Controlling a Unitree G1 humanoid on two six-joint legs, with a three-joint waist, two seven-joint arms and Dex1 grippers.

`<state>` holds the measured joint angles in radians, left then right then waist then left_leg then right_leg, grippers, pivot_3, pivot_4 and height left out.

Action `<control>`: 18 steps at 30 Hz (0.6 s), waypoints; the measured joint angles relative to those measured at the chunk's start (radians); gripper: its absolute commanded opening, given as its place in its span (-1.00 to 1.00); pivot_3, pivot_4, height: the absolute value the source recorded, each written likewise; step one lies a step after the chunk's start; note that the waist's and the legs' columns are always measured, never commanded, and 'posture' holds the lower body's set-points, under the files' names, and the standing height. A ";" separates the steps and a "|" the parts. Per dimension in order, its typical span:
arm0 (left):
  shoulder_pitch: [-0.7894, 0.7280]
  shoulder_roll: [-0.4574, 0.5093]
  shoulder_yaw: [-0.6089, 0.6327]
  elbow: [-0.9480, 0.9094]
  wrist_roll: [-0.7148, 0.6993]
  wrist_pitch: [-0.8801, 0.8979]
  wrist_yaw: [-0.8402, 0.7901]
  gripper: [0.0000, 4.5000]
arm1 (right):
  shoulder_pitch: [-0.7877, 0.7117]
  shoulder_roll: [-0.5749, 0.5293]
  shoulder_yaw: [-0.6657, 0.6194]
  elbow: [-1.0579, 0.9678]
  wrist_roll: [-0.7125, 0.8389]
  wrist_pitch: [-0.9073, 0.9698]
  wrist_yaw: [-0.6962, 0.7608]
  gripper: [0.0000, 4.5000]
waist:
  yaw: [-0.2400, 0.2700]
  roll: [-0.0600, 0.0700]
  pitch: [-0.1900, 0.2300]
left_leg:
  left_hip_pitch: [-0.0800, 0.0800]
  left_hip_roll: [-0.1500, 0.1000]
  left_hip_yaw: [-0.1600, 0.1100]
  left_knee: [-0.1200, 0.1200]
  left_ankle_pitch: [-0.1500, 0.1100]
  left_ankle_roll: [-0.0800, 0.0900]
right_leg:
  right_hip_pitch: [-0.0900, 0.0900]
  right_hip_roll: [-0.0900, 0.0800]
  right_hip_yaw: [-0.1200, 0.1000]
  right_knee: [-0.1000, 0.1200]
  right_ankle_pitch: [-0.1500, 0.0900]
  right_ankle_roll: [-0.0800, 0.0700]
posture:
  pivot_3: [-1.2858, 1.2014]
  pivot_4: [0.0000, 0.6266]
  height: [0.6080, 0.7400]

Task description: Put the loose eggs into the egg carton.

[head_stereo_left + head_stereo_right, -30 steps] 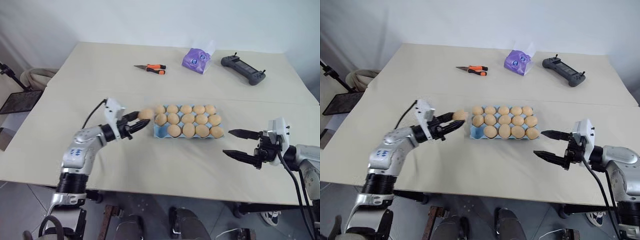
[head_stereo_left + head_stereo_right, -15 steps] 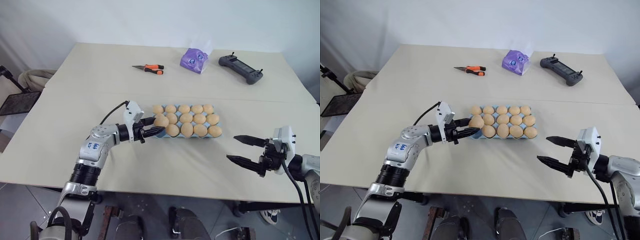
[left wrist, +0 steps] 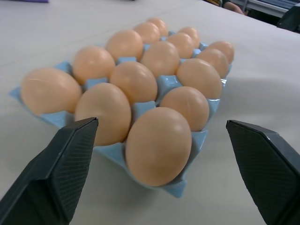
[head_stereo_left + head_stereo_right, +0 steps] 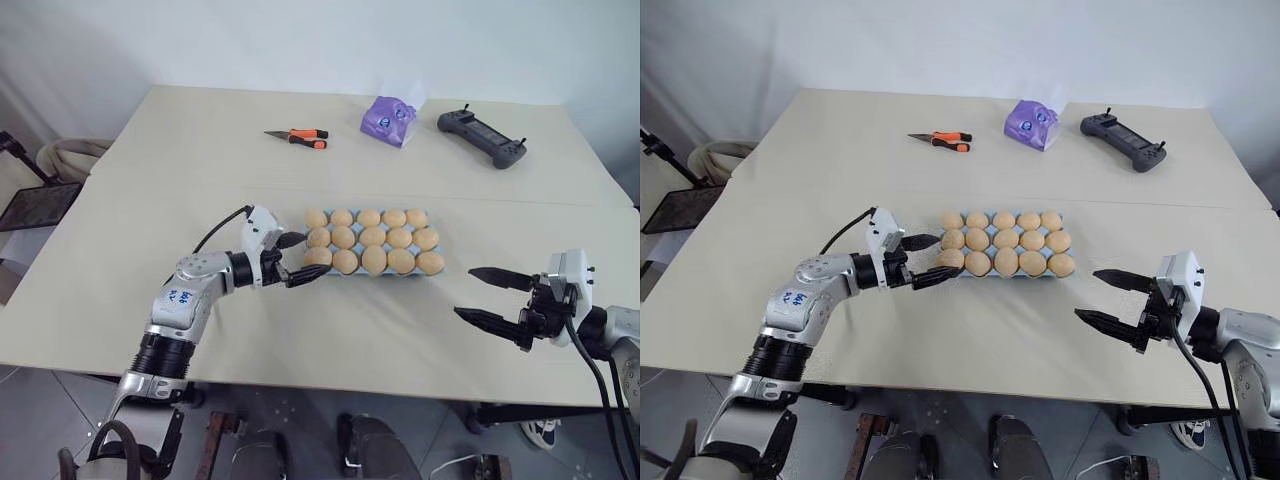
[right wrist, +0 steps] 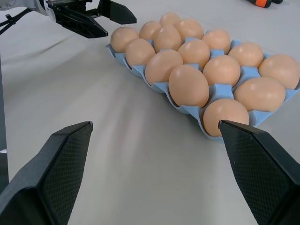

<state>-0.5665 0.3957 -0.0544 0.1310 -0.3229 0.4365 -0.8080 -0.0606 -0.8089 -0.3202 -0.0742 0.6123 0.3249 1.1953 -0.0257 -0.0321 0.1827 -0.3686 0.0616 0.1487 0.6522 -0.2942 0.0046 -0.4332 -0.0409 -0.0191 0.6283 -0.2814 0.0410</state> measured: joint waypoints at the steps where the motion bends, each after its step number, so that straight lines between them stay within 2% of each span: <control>1: 0.007 0.006 0.013 -0.017 -0.007 0.001 0.000 0.99 | 0.000 0.000 0.000 0.000 0.000 0.000 0.001 1.00 | 0.000 0.000 0.000 | 0.000 0.000 0.000 0.000 0.000 0.000 | 0.000 0.000 0.000 0.000 0.000 0.000 | 0.03 -0.52 1.00; 5: 0.049 0.068 0.067 -0.112 -0.050 0.034 -0.012 0.99 | -0.005 0.000 0.001 0.000 0.000 0.002 0.008 1.00 | -0.003 0.000 0.000 | 0.001 0.000 0.000 0.000 0.000 0.000 | 0.000 0.000 0.000 0.000 0.000 0.000 | 0.03 -0.52 1.00; 10: 0.123 0.172 0.192 -0.190 -0.118 0.073 -0.026 0.99 | -0.062 -0.004 0.010 0.017 -0.002 0.002 0.023 1.00 | -0.003 0.001 0.000 | 0.001 0.000 0.000 0.000 0.001 0.000 | 0.000 0.000 0.000 0.001 0.000 -0.001 | 0.03 -0.52 1.00; 18: 0.302 0.328 0.382 -0.214 -0.186 0.076 -0.101 0.99 | -0.178 -0.012 0.048 0.146 -0.041 -0.012 0.065 1.00 | -0.003 0.001 0.001 | 0.000 0.000 0.001 -0.002 0.000 0.000 | -0.001 -0.001 0.000 -0.001 0.000 -0.002 | 0.03 -0.52 1.00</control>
<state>-0.2648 0.7233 0.3281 -0.0830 -0.5086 0.5129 -0.9089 -0.2383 -0.8212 -0.2721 0.0720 0.5717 0.3130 1.2604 -0.0288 -0.0309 0.1834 -0.3681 0.0619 0.1495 0.6505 -0.2939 0.0048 -0.4341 -0.0422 -0.0194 0.6276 -0.2812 0.0395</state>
